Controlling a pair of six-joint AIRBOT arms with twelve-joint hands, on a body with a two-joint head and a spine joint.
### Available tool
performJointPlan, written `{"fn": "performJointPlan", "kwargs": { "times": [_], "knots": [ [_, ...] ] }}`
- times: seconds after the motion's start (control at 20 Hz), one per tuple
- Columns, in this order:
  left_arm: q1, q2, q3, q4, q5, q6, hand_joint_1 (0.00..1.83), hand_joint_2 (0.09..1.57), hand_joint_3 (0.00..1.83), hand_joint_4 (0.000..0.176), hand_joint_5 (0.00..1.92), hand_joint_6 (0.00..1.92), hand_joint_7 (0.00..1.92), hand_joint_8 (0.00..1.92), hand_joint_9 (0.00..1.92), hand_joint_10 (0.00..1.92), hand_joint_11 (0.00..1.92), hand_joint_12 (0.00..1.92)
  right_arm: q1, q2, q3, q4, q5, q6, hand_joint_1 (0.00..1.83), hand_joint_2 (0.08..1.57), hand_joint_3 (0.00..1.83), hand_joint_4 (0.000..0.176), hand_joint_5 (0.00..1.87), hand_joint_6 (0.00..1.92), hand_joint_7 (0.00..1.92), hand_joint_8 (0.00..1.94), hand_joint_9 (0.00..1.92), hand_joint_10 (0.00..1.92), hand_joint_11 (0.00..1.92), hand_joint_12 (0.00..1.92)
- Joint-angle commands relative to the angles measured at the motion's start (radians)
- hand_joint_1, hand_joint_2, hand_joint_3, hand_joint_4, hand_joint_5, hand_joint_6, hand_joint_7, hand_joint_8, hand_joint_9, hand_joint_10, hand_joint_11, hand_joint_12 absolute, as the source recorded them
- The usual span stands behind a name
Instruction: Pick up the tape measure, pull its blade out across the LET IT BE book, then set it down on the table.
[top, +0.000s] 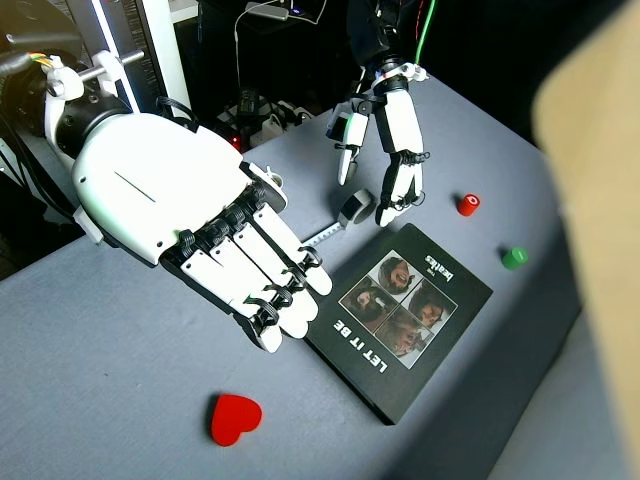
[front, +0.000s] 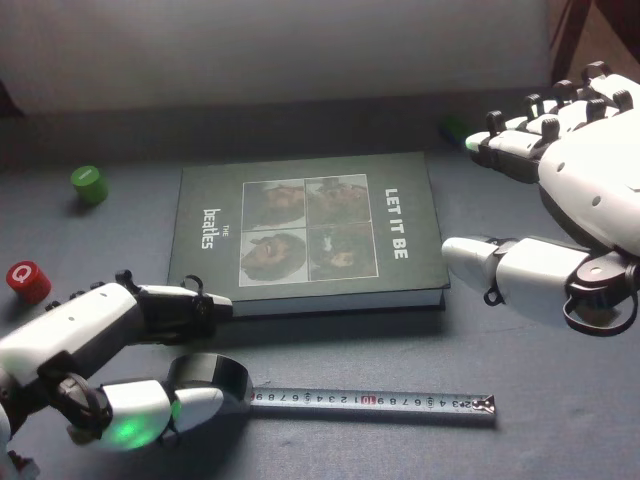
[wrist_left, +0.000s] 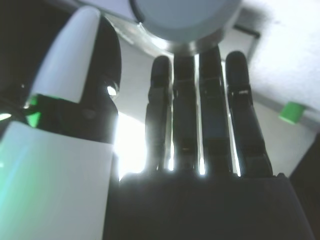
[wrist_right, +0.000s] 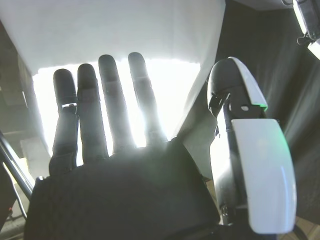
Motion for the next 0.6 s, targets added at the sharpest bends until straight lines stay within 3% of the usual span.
{"fn": "performJointPlan", "kwargs": {
  "times": [0.0,0.55],
  "knots": [
    [0.0,-0.007,0.006,0.028,-0.109,-0.001,0.99,1.1,0.0,0.0,0.54,0.0,0.62,0.0,0.6,0.0,0.2,0.87,0.01,0.005,-0.005,-0.084,0.047,0.005,0.12,1.21,0.0,0.049,0.32,0.0,0.32,0.0,0.26,0.01,0.0,0.89],
    [0.022,-0.043,0.03,0.037,-0.126,0.044,1.0,1.11,0.0,0.0,0.53,0.01,0.61,0.0,0.59,0.0,0.19,0.87,0.011,0.004,-0.005,-0.089,0.046,0.005,0.12,1.21,0.0,0.05,0.32,0.0,0.32,0.0,0.26,0.0,0.0,0.89]
  ]
}}
